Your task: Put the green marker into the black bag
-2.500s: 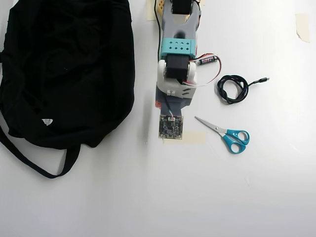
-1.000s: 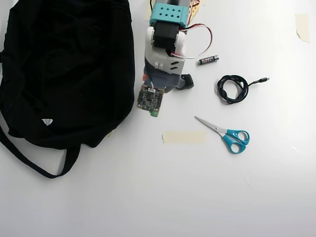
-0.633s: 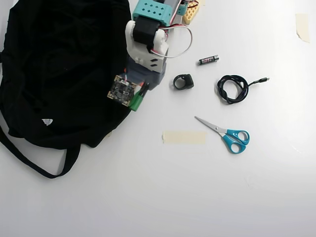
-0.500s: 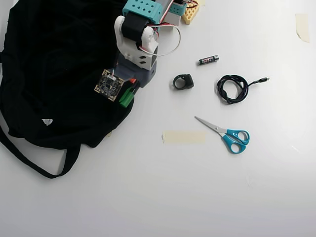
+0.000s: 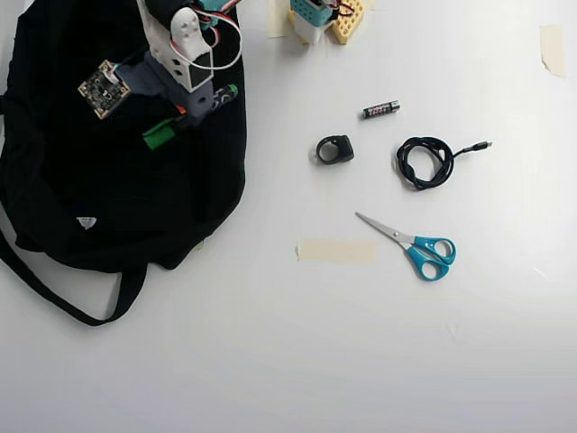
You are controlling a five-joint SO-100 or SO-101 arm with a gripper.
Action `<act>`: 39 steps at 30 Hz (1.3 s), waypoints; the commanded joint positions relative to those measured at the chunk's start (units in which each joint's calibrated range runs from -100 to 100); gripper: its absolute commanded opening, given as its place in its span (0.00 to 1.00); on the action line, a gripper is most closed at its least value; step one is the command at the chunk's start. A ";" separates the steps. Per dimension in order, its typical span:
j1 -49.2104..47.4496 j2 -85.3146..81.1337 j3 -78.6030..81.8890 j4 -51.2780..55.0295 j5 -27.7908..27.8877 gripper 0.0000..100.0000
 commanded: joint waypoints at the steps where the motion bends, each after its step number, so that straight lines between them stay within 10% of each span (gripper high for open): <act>1: 6.77 -2.20 -0.58 -1.52 0.38 0.02; 19: 21.51 6.18 8.22 -22.19 0.33 0.03; 27: 19.26 4.85 7.41 -22.10 0.17 0.27; 39: 8.64 4.77 -20.53 7.27 0.38 0.26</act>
